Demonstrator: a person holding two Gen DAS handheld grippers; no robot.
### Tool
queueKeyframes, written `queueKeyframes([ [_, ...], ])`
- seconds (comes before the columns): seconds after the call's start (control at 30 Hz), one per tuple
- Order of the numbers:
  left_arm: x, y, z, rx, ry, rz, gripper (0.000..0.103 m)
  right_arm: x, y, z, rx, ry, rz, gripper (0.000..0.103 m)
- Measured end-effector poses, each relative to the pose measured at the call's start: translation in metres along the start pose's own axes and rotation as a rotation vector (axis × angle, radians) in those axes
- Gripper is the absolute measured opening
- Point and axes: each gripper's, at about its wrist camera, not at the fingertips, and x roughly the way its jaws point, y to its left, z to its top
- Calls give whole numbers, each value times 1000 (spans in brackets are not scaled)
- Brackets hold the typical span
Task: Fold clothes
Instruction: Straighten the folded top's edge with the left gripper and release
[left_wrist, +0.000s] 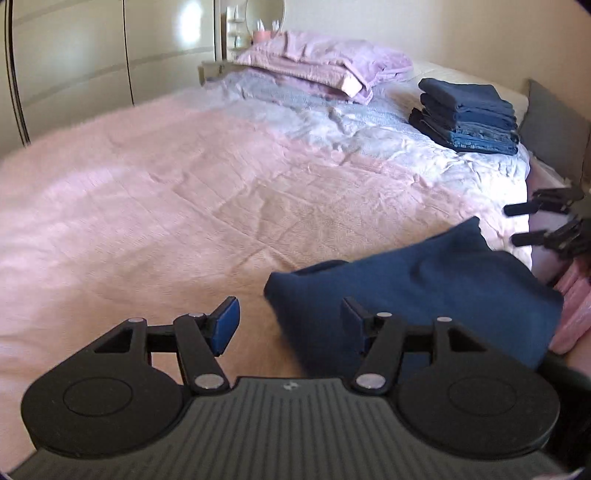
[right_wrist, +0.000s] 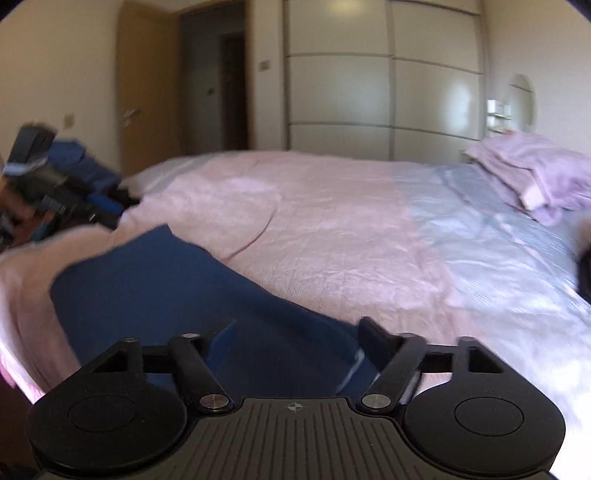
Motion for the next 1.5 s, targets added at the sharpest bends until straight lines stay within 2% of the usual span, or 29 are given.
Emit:
queueKeyframes([
  [0.17,51,25,9,-112,88,-93,52,49,-21,-4,-61,95,39,63],
  [0.2,55,25,9,-114,104,-110,45,56,-24,-7,-72,112,43,63],
  [0.23,60,26,9,-115,118,-126,33,61,-27,-11,-78,125,46,62],
  [0.3,60,22,6,-76,115,-135,19,68,-31,-19,-69,147,53,54],
  [0.43,48,7,0,39,71,-142,7,71,-39,-33,-24,157,63,47],
  [0.47,45,2,-2,78,46,-131,6,71,-42,-36,0,154,65,36],
  [0.5,38,-3,-4,120,11,-122,6,69,-45,-37,29,148,61,13],
  [0.53,32,-8,-6,162,-24,-113,5,66,-46,-38,51,138,46,2],
  [0.57,21,-14,-7,203,-69,-114,5,60,-46,-38,61,125,28,1],
  [0.67,-9,-16,-4,229,-201,-166,5,33,-39,-34,32,75,-28,1],
  [0.73,-9,-14,3,213,-202,-173,6,11,-34,-28,12,35,-69,0],
  [0.77,-8,-13,6,205,-199,-174,6,1,-35,-24,15,12,-84,0],
  [0.87,28,-10,9,173,-110,-132,6,-10,-42,-12,29,-22,-117,0],
  [1.03,93,4,-9,73,46,-85,9,44,-60,-17,33,77,-126,1],
  [1.1,98,11,-13,38,46,-88,10,69,-70,-29,63,132,-106,1],
  [1.17,98,19,-14,-11,43,-81,11,81,-74,-38,82,142,-101,1],
  [1.27,92,33,-12,-104,32,-59,25,76,-78,-40,99,125,-115,1],
  [1.3,90,38,-12,-135,29,-51,33,72,-77,-40,98,127,-126,1],
  [1.4,84,52,-11,-227,19,-29,31,57,-77,-34,94,138,-190,1],
  [1.43,82,57,-10,-257,14,-19,23,48,-75,-33,82,130,-211,1],
  [1.5,67,66,-9,-301,-23,18,19,31,-68,-29,67,114,-234,1],
])
